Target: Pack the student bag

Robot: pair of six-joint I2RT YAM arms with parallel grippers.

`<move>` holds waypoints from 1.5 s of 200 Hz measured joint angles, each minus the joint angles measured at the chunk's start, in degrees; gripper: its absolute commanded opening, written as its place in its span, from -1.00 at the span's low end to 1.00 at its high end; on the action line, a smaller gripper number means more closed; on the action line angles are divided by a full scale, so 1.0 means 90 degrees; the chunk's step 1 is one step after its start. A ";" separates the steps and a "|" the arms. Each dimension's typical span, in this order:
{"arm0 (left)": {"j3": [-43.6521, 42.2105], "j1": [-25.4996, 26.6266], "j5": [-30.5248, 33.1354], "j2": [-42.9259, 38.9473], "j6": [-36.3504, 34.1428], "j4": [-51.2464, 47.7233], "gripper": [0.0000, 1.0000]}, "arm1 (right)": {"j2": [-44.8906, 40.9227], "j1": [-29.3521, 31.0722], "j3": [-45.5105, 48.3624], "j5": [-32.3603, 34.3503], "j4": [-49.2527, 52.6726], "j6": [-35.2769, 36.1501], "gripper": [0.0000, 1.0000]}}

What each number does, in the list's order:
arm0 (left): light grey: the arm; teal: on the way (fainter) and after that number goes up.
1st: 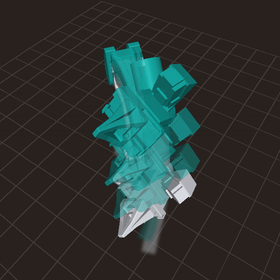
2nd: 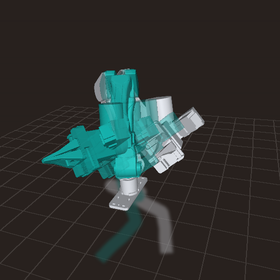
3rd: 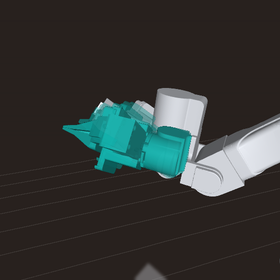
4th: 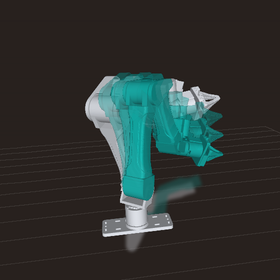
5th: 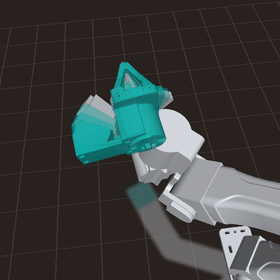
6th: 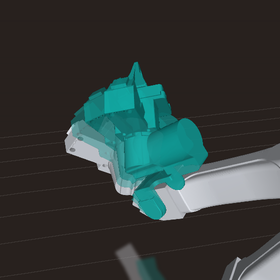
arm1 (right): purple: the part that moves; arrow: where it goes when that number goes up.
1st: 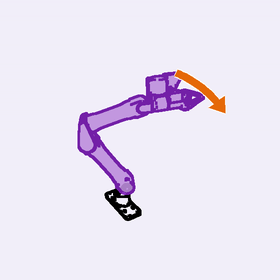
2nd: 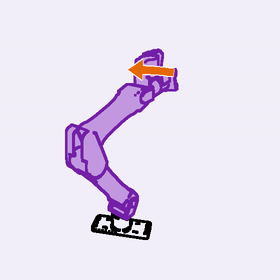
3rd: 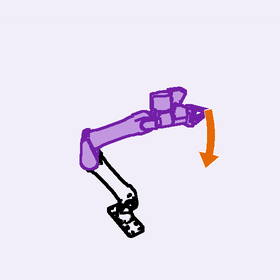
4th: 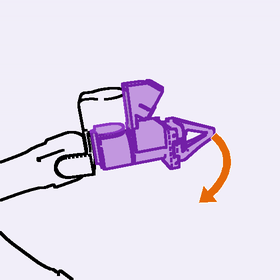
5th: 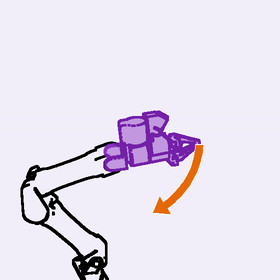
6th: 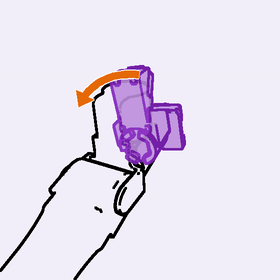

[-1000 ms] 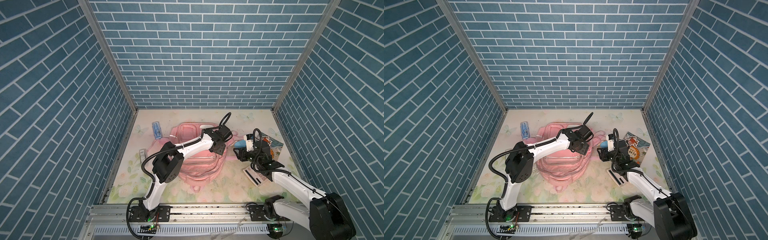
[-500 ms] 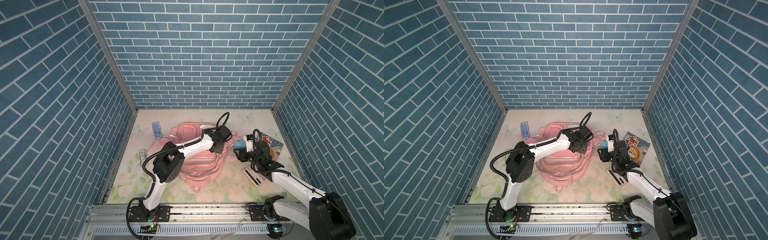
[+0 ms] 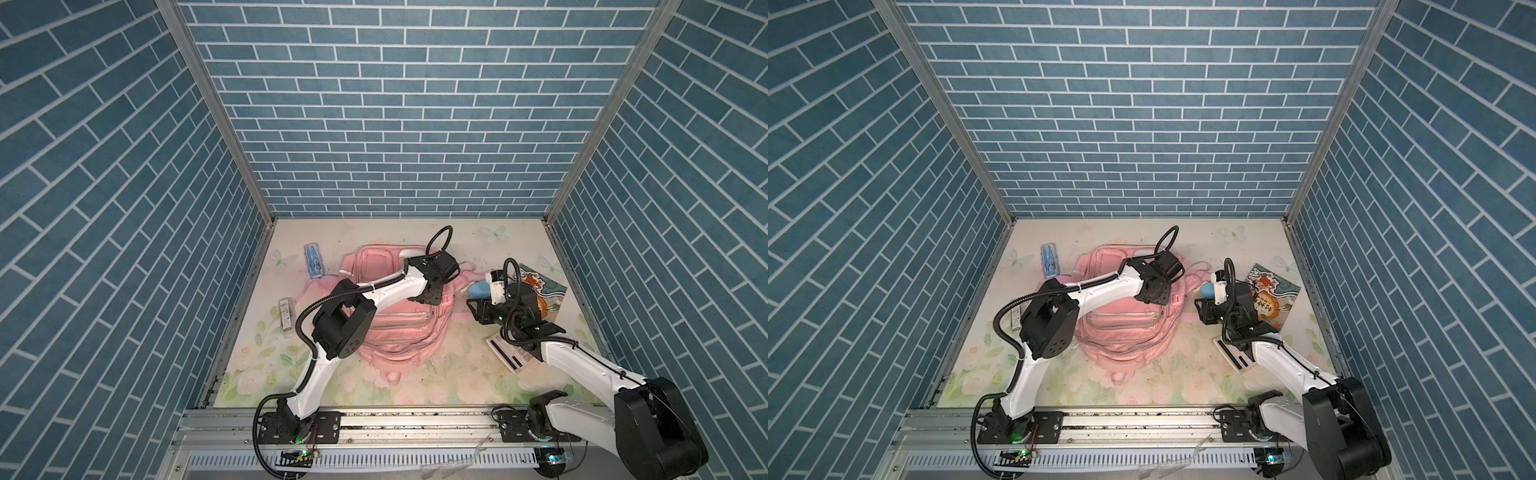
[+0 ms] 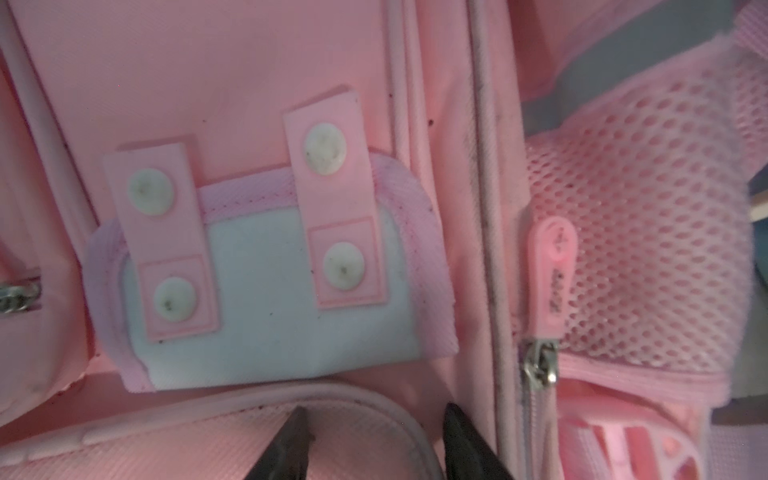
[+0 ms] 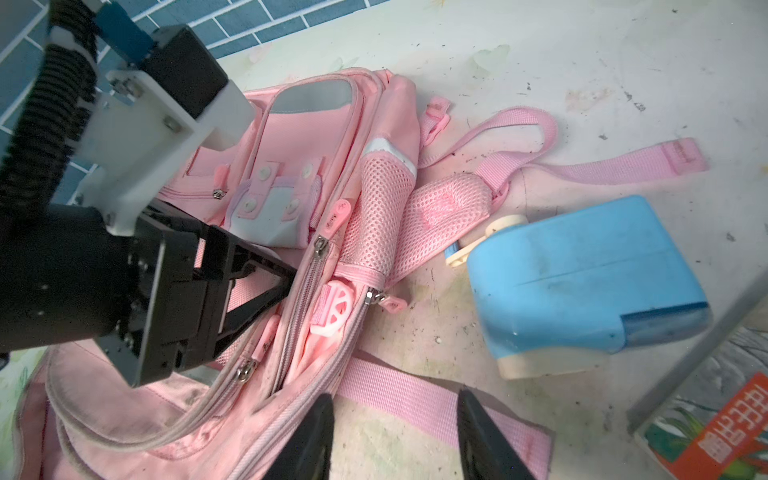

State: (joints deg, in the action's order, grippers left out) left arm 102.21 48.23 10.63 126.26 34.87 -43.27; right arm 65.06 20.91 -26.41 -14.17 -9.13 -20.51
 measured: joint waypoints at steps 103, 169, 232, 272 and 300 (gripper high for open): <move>0.0148 -0.0041 -0.0359 0.0165 -0.0112 -0.0100 -0.57 | 0.0097 0.0000 0.0051 -0.0100 -0.0049 0.0165 0.07; -0.0277 -0.0068 -0.0573 -0.0160 -0.0126 0.0274 -1.00 | 0.0219 0.0000 0.0051 -0.0287 -0.0304 0.0464 -0.06; -0.0386 -0.0206 -0.0797 -0.0794 -0.0338 0.0265 -1.00 | 0.0068 0.0000 0.0253 -0.0316 -0.0809 0.1035 -0.18; -0.0410 -0.0291 -0.0928 -0.1450 -0.0631 0.0384 -1.00 | -0.0124 0.0000 0.0265 -0.0486 -0.1375 0.2183 -0.09; -0.0865 -0.0330 -0.1129 -0.1984 -0.0908 0.0823 -1.00 | -0.0209 0.0000 0.0265 -0.0636 -0.1753 0.2851 -0.02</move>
State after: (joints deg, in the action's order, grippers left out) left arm 94.43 45.25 0.47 108.40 26.70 -35.86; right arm 63.18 20.91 -24.03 -19.90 -24.91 5.15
